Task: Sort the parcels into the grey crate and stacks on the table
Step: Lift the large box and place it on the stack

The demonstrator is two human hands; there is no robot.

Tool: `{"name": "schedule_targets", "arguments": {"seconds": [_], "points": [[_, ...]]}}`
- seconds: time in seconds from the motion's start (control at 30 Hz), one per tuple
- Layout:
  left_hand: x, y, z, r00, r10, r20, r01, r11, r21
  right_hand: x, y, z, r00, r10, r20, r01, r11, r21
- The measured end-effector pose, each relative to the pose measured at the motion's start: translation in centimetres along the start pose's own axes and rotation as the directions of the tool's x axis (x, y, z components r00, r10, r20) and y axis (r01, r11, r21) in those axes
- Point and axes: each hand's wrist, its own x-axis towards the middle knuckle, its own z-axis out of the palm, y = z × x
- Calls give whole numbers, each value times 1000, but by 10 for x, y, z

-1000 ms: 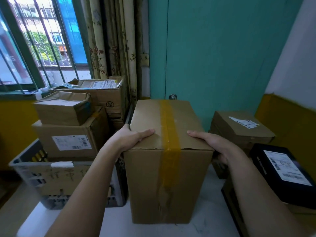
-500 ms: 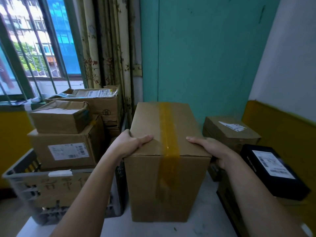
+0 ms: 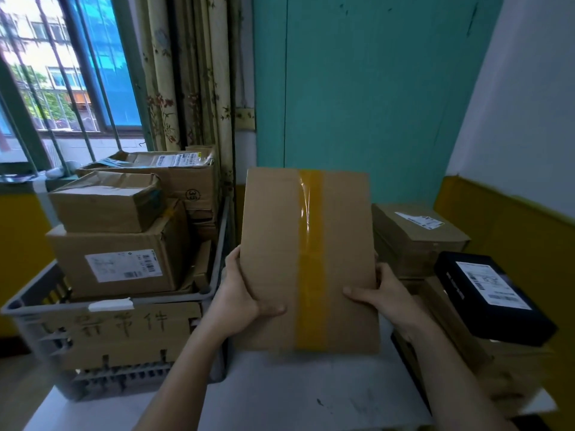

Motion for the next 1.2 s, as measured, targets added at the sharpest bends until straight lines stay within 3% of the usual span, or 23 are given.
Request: {"name": "schedule_targets", "arguments": {"seconds": [0.1, 0.27, 0.47, 0.73, 1.2], "points": [[-3, 5, -1, 994, -7, -106, 1, 998, -59, -7, -5, 8, 989, -102, -107, 98, 994, -38], [-7, 12, -7, 992, 77, -102, -67, 993, 98, -11, -11, 13, 968, -220, -118, 180, 943, -280], [-15, 11, -9, 993, 93, -76, -83, 989, 124, -24, -5, 17, 942, -289, -171, 240, 935, -261], [-18, 3, 3, 997, 35, -67, -32, 999, 43, -30, 5, 22, 947, -251, -199, 190, 940, -283], [-16, -25, 18, 999, 53, -11, -53, 999, -14, -30, 40, 30, 941, -239, -240, 181, 954, -240]]}}
